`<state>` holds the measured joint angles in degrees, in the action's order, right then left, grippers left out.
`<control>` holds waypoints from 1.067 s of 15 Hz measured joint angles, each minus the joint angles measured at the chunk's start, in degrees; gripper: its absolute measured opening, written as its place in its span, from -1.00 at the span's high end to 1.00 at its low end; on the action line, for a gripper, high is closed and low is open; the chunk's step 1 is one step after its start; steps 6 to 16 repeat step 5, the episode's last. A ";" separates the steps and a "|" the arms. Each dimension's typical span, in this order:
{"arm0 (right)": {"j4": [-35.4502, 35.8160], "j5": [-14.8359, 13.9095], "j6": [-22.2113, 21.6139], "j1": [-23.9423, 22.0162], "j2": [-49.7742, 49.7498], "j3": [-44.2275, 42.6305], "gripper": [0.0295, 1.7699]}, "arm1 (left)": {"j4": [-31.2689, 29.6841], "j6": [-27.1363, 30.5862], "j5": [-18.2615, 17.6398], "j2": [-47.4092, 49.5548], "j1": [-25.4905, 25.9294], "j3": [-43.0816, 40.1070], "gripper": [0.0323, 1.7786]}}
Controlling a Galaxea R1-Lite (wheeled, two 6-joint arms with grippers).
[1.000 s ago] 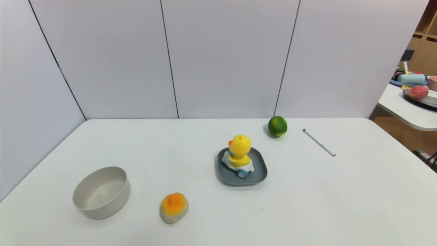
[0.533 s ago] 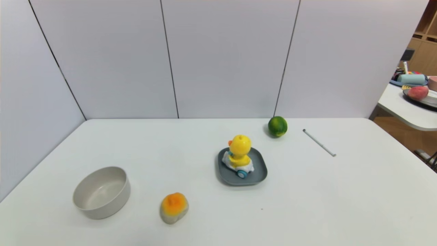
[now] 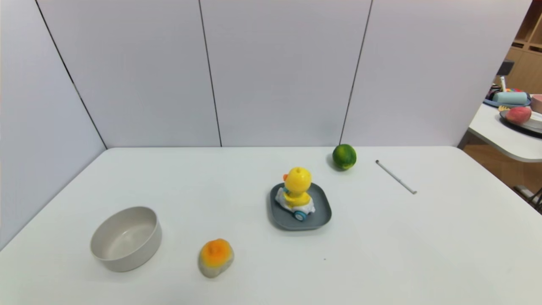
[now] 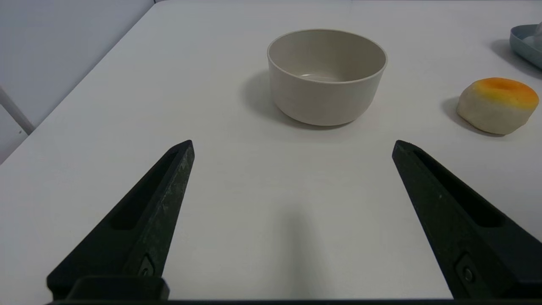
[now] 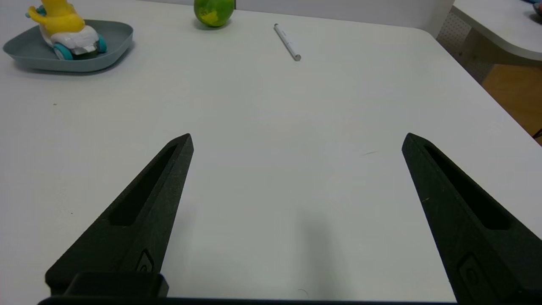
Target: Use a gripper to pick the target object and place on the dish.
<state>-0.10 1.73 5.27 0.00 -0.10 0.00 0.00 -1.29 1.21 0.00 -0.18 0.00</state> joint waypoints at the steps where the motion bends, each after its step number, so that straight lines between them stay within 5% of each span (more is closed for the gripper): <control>1: 0.00 0.02 -0.06 0.00 0.00 0.00 -0.93 | 0.00 0.00 -0.02 0.00 0.00 0.00 -0.90; 16: -0.06 -0.02 -0.12 0.00 0.00 0.00 -0.93 | 0.00 0.00 -0.02 0.00 0.00 0.00 -0.90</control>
